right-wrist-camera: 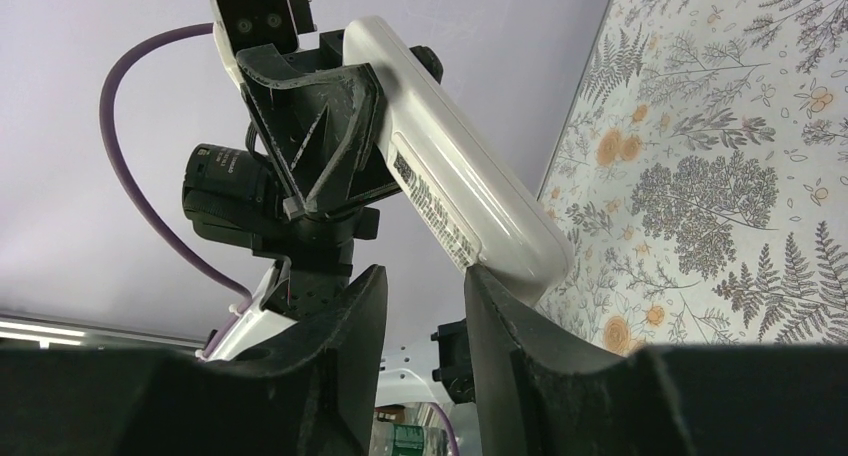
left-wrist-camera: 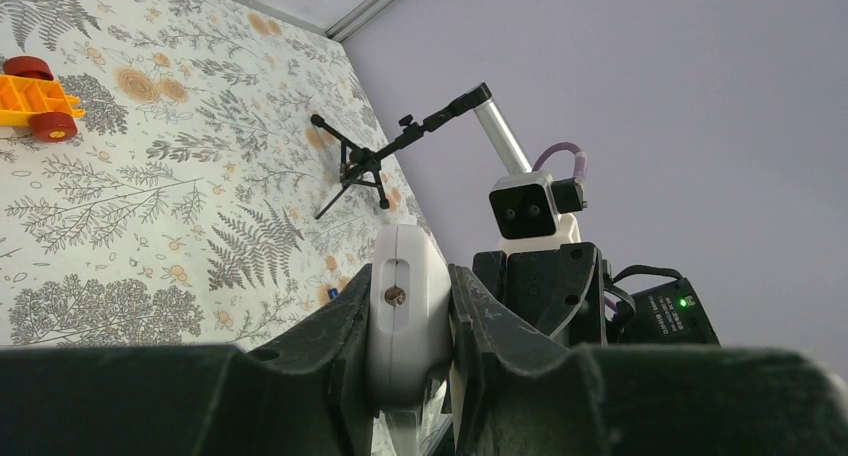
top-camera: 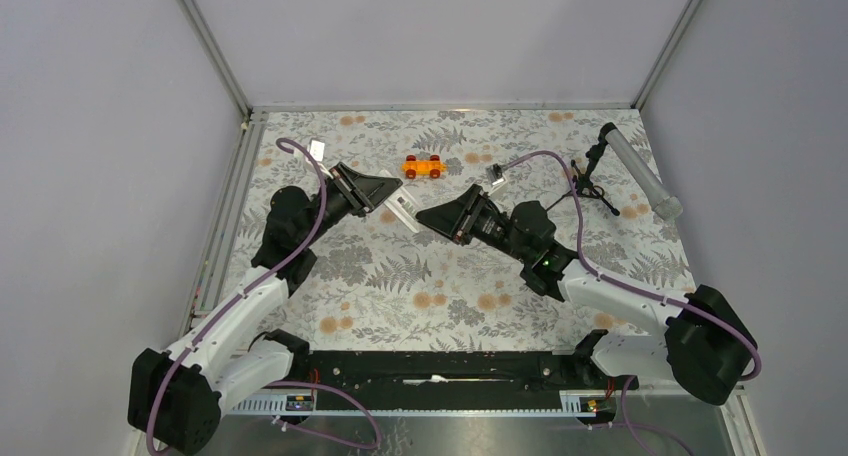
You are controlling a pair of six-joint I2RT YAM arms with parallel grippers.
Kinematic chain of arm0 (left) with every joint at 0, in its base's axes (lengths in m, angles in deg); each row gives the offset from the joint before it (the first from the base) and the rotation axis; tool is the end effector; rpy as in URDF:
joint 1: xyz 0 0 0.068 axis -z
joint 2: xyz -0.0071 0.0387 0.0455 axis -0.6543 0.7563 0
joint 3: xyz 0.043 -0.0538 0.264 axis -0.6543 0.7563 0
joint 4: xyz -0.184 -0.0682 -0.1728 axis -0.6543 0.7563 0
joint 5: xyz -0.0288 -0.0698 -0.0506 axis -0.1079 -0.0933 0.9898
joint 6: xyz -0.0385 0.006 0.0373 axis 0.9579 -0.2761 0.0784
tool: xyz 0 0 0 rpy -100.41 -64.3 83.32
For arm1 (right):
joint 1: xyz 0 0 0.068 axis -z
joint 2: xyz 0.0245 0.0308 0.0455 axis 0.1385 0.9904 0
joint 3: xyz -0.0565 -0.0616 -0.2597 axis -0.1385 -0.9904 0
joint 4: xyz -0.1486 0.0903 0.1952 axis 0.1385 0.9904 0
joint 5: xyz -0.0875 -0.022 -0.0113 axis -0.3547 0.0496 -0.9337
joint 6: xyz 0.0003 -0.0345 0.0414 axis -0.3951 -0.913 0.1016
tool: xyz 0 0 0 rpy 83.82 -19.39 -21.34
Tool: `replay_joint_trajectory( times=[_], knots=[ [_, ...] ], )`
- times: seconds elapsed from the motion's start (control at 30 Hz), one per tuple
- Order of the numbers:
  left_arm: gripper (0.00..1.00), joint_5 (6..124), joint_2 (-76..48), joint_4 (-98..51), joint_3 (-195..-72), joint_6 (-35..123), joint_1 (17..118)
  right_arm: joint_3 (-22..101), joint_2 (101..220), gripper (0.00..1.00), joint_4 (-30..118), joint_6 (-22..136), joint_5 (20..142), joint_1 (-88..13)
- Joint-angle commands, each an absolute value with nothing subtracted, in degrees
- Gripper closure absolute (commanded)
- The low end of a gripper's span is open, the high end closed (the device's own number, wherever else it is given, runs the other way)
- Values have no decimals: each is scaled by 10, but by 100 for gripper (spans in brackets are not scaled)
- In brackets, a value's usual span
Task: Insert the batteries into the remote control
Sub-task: Remove the battery cover from the remote control.
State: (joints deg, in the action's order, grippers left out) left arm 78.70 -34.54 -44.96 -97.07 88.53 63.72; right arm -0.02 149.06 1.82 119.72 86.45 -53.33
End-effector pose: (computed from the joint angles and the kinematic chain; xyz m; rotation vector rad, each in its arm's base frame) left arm 0.2029 -0.1001 0.3156 -0.1388 1.6558 -1.3699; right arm 0.1855 0.1992 0.2906 0.1363 1.7019 1.7471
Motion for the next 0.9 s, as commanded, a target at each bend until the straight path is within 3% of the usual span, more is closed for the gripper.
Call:
replay_joint_trajectory(
  times=[0.0, 0.87],
  knots=[
    [100, 783, -349, -505, -979, 884, 641, 26, 1495, 58, 40, 1206, 852, -533],
    [100, 760, -386, -478, -989, 721, 686, 119, 1542, 58, 214, 1199, 804, -532]
  ],
)
